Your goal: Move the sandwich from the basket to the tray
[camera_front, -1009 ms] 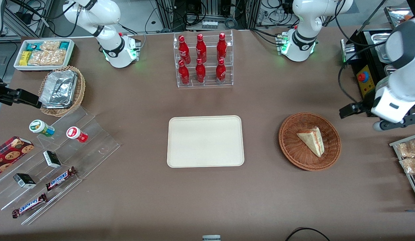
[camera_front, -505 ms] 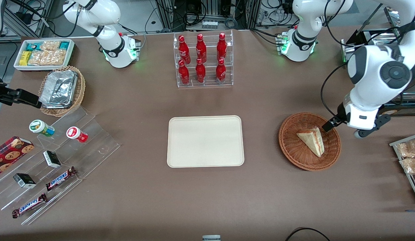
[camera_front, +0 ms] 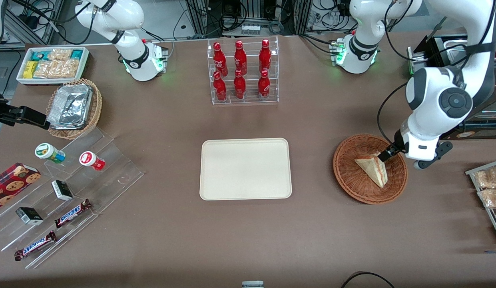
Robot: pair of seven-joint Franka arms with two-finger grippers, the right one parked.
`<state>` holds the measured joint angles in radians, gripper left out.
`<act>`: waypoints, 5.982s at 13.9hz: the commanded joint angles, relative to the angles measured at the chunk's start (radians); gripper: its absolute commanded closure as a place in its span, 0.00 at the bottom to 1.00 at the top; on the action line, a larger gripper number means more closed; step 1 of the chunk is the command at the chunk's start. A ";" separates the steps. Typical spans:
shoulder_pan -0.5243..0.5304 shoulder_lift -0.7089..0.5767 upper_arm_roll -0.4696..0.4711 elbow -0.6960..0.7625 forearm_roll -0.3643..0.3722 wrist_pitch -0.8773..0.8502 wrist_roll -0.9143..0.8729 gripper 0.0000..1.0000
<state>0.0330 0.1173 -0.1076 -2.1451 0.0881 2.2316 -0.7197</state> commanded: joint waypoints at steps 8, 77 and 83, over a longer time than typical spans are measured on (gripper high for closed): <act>0.001 0.153 -0.003 0.001 -0.004 0.164 -0.087 0.00; -0.349 0.504 -0.208 0.850 0.050 -0.325 -0.153 0.00; -0.165 0.397 -0.199 0.772 0.056 -0.454 -0.049 0.00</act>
<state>-0.1897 0.5807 -0.3055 -1.2979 0.1550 1.7890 -0.8027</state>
